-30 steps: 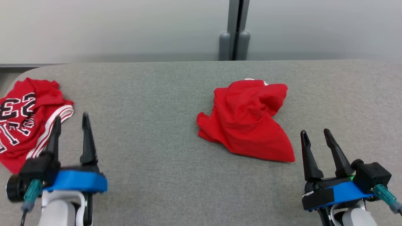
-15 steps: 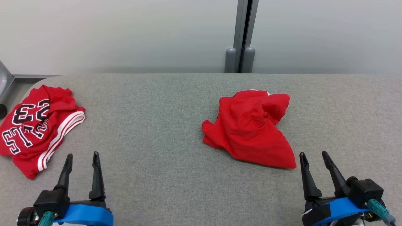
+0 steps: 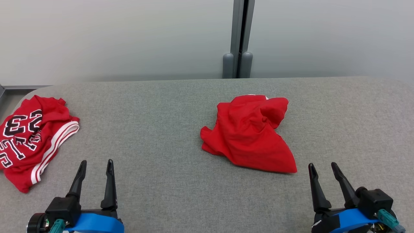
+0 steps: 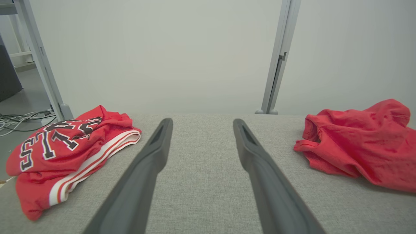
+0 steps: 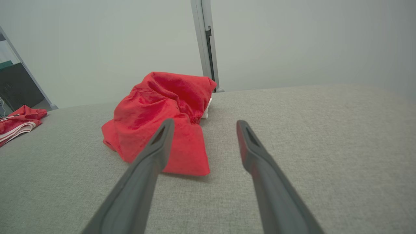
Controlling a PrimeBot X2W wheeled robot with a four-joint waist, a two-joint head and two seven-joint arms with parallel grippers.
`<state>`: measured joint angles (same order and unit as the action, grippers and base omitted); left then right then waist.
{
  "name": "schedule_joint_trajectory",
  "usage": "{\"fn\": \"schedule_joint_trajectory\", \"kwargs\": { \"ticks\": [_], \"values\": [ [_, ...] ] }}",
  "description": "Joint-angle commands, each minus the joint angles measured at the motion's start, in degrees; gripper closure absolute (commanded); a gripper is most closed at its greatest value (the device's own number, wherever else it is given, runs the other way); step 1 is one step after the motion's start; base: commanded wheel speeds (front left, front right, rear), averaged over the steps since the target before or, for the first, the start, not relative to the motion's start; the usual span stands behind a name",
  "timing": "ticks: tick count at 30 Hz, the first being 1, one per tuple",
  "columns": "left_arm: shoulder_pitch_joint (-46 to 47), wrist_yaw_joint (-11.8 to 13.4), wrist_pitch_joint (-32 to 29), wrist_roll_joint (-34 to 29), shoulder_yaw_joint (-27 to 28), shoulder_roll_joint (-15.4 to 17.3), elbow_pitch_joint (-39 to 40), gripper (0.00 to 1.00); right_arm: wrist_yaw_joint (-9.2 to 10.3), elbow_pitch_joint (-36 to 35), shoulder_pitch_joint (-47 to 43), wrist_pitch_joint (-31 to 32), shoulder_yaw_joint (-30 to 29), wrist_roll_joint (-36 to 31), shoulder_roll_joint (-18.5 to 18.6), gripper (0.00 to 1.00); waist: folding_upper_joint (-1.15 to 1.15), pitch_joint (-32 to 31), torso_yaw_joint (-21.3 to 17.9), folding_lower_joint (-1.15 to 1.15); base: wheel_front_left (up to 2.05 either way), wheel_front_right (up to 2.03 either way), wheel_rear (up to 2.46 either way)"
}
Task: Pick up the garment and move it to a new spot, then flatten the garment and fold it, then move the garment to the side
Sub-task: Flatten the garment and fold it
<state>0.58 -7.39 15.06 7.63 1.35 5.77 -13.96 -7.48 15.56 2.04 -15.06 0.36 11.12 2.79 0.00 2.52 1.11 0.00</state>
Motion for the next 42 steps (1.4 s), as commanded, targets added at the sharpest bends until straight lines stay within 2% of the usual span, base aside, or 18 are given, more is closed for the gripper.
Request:
{"fn": "schedule_joint_trajectory", "kwargs": {
  "ticks": [1, 21, 29, 33, 36, 42],
  "values": [
    [-0.23, -0.13, 0.17, 0.05, -0.02, 0.48, 0.08, 0.00, -0.03, 0.09, -0.39, -0.18, 0.00, 0.00, 0.19, 0.00, 0.00, -0.03, -0.11, 0.00, 0.00, 0.00, 0.00],
    [1.02, -0.14, 0.17, -0.28, -0.06, 0.88, -0.79, 0.00, -0.03, -0.11, 0.18, -0.18, -0.14, 0.52, 0.19, 0.00, 0.00, 0.67, -0.05, 0.00, 0.00, 0.00, 0.00],
    [2.56, -0.14, 0.17, 0.05, -0.50, 0.51, -0.57, 0.00, -0.03, -0.18, 9.37, -0.19, 2.06, -2.68, 0.40, 0.00, 0.00, 2.68, 1.11, 0.00, 0.00, 0.00, 0.00],
    [3.84, -0.14, 0.17, 0.33, -0.74, 0.60, -0.23, 0.00, -0.02, 4.11, 17.00, -0.17, 3.00, -3.91, 1.94, 0.00, 0.00, 4.39, 1.97, 0.00, 0.00, 0.00, 0.00],
    [4.86, -0.14, 0.17, 0.26, -0.85, 0.39, 0.32, 0.00, -0.02, 10.73, 22.29, -0.13, 3.15, -3.98, 3.19, 0.00, 0.00, 6.09, 2.75, 0.00, 0.00, 0.00, 0.00],
    [6.82, -0.15, 0.17, 0.34, -1.28, -0.04, 0.97, 0.00, -0.02, 28.48, 29.38, -0.10, 5.36, -3.57, 4.63, 0.00, 0.00, 9.14, 4.40, 0.00, 0.00, 0.00, 0.00]
  ]
}}
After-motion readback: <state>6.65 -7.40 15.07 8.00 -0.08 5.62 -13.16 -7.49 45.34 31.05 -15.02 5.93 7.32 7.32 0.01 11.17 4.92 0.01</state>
